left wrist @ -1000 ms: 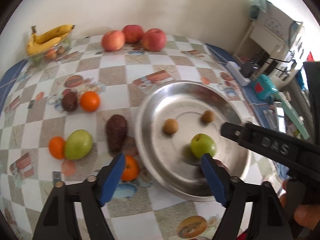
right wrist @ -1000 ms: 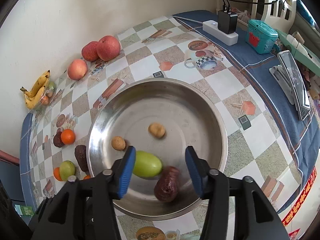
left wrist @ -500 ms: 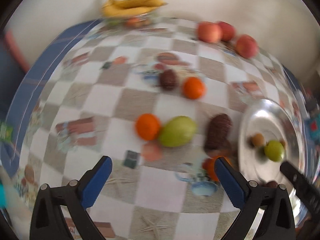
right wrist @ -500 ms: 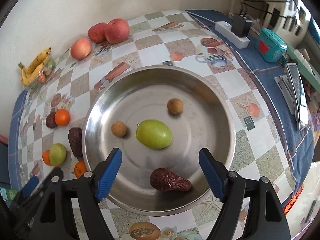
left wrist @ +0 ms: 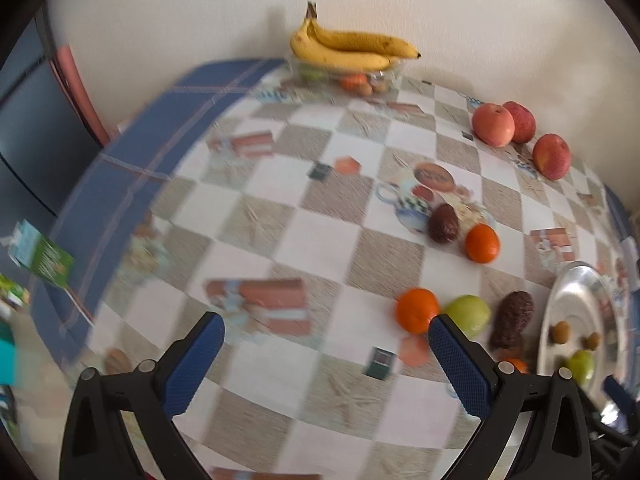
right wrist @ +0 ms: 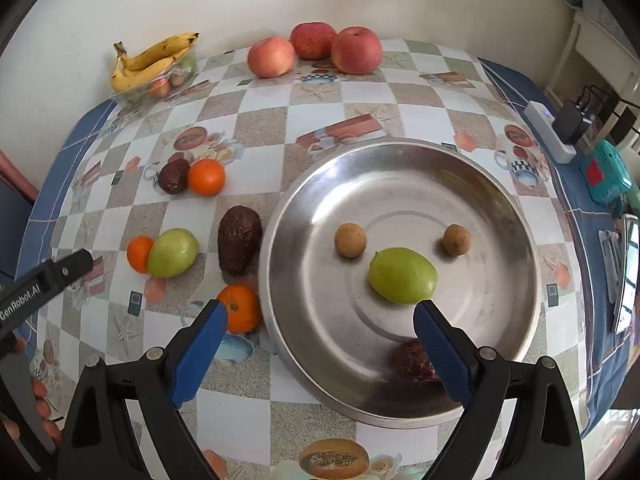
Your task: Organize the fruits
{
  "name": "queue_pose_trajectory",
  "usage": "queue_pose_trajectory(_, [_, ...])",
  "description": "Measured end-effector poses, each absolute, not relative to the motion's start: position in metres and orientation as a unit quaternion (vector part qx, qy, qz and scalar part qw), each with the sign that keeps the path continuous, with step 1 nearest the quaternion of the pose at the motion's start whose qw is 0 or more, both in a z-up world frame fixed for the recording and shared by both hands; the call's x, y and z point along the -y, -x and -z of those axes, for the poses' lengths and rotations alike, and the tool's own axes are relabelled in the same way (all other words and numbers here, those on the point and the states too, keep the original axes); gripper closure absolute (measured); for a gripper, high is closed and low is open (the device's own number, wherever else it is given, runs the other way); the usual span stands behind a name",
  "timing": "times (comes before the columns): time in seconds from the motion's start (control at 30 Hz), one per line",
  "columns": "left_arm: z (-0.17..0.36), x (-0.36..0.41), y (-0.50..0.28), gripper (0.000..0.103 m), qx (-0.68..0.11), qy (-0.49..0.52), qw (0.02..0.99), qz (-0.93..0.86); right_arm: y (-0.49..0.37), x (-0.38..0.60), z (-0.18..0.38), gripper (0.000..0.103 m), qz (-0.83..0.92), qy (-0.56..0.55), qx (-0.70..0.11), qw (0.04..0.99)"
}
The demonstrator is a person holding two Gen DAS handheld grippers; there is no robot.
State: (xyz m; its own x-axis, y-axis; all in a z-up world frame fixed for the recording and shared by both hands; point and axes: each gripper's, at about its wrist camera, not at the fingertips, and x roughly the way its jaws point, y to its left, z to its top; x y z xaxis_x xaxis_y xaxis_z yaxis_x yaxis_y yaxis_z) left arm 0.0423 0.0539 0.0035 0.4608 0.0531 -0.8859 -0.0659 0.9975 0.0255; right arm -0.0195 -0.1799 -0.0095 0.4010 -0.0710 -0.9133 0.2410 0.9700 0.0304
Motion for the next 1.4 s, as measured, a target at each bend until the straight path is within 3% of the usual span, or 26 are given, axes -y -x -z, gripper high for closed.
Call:
queue_pose_trajectory(0.13, [-0.005,-0.054,-0.043,0.0,-0.509,-0.028,0.859,-0.038,0.018,0.175,0.006,0.009,0.083,-0.077,-0.528,0.842])
queue_pose_trajectory(0.43, [0.014,-0.046,-0.044,0.0,-0.555,0.002,0.832,0.0,0.013,0.159,0.004,0.009,0.052,-0.089,-0.522,0.846])
queue_pose_trajectory(1.07, [0.03,-0.05,-0.046,0.0,-0.587,0.041,0.808,0.007,0.009,0.134,0.042,0.009,-0.01,-0.119,-0.604,0.788])
queue_pose_trajectory(1.4, [0.03,-0.047,-0.046,0.0,-0.589,0.035,0.808,0.01,0.012,0.139,0.038,0.009,-0.017,-0.145,-0.599,0.787])
